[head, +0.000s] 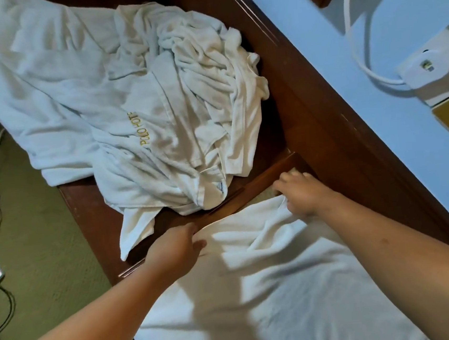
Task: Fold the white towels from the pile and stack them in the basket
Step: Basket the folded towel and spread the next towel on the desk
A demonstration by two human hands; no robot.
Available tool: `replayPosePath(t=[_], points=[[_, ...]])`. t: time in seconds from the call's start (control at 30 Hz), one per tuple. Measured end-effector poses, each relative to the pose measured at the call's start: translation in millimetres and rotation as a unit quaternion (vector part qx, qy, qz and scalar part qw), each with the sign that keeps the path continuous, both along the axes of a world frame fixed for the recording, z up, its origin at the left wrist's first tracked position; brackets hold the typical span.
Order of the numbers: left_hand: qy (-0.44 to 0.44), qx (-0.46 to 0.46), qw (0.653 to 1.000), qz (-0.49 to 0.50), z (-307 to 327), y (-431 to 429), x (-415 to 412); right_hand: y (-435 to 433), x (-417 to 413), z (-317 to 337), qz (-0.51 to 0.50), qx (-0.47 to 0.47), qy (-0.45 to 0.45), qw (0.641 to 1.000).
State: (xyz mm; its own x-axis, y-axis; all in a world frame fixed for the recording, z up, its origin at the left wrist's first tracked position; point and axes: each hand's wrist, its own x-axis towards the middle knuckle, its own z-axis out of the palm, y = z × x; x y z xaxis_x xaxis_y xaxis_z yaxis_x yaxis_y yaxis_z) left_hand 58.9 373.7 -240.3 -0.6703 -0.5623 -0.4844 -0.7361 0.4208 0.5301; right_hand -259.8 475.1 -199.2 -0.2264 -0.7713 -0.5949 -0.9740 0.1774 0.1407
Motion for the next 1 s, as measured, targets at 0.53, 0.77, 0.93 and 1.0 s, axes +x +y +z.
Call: replayPosePath(t=[0.53,0.77,0.93,1.0], points=[[0.058,-0.262,0.96,-0.079,-15,9,8,1,-25,-15,-0.171,-0.192,0.088,0.962],[0.043,-0.238,0.948,-0.209,-21,22,27,-3,-49,3,-0.211,-0.234,0.091,0.945],[0.0,-0.165,0.981,-0.098,-1,17,17,-3,-53,0,-0.301,-0.278,0.045,0.911],[0.02,-0.181,0.983,-0.031,-2,10,25,-5,-45,-6,-0.349,-0.303,0.021,0.887]])
